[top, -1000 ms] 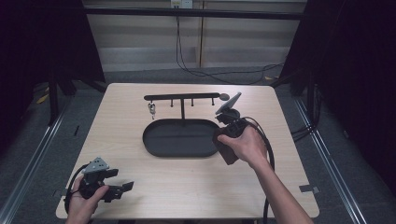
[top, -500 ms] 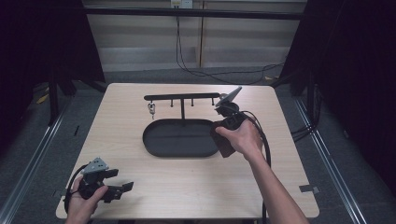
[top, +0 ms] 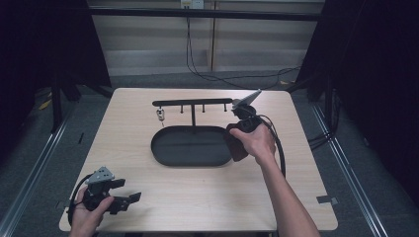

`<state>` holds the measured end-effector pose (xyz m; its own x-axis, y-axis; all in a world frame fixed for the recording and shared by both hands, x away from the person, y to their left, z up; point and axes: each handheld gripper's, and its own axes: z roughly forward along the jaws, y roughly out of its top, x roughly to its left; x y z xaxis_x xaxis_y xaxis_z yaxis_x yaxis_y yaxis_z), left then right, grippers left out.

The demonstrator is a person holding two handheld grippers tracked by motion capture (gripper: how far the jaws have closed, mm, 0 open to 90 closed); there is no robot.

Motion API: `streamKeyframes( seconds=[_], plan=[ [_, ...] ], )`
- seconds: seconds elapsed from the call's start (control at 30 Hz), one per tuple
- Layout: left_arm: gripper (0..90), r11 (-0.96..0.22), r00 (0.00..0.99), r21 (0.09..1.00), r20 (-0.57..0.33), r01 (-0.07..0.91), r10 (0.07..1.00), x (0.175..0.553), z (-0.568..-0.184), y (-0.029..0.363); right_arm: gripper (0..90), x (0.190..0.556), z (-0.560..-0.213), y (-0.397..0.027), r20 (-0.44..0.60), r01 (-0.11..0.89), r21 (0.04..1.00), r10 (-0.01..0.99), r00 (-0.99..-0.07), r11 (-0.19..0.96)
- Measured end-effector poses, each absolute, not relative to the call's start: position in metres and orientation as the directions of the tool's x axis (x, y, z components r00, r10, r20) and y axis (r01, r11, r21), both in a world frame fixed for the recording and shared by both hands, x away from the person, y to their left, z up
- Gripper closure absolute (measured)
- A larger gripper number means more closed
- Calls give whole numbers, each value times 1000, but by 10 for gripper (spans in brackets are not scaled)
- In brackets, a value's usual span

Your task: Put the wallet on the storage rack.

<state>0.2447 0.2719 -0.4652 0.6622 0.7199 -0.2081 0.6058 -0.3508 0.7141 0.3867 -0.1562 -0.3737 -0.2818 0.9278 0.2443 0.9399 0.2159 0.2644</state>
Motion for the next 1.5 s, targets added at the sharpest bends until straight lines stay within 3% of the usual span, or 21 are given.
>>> streamKeyframes(
  seconds=[0.9,1.5],
  plan=[
    [172,-349,664,713,-217,608,716,245,-465,273,646,417,-415,-153,390,951,306,904,-175,52],
    [172,-350,665,711,-218,609,715,245,-465,273,634,426,-435,-146,454,951,309,876,-161,15]
  ],
)
